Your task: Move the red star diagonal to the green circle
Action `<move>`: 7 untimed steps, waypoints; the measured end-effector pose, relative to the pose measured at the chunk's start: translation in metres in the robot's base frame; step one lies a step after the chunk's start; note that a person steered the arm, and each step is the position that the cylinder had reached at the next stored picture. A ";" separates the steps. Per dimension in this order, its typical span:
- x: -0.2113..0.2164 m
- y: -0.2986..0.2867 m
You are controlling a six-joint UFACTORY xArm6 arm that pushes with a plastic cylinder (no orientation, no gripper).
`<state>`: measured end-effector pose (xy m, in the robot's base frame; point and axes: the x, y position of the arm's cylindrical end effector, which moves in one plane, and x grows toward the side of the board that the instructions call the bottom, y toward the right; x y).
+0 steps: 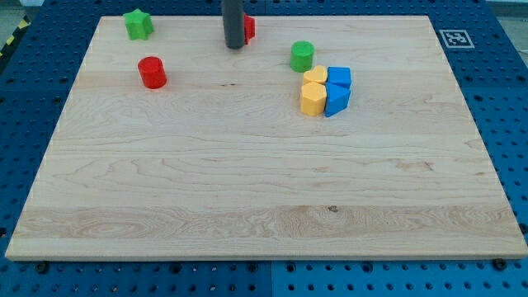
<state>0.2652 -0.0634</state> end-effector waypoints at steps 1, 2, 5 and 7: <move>-0.001 -0.029; -0.024 -0.031; -0.028 0.023; 0.015 0.004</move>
<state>0.2800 -0.0589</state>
